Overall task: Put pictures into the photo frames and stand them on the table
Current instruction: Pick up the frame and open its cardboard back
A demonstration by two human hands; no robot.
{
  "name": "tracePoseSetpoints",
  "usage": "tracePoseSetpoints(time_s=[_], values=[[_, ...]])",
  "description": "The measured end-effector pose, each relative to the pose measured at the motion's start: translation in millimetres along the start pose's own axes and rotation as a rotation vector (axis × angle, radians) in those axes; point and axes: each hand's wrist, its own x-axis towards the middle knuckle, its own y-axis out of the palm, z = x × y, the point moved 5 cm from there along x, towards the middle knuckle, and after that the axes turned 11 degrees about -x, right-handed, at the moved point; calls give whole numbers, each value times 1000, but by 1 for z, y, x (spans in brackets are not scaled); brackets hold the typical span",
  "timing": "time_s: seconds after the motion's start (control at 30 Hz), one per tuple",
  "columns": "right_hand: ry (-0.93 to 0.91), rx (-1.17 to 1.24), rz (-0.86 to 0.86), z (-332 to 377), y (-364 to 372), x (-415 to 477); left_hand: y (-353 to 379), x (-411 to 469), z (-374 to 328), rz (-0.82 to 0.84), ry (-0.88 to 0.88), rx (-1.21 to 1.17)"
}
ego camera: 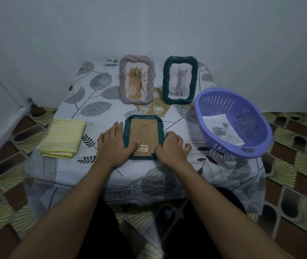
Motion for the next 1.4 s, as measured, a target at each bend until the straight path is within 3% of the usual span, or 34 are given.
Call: tracePoseSetpoints(time_s=[0.27, 0.93, 1.13, 1.4], values=[[-7, 68, 26, 8, -2, -4, -8, -7, -6, -122, 95, -45], [132, 395, 99, 10, -11, -6, -9, -6, -2, -113, 63, -148], [121, 507, 39, 14, -25, -5, -9, -6, -1, -119, 54, -168], [95, 484, -26, 22, -29, 0, -10, -6, -2, -107, 54, -156]])
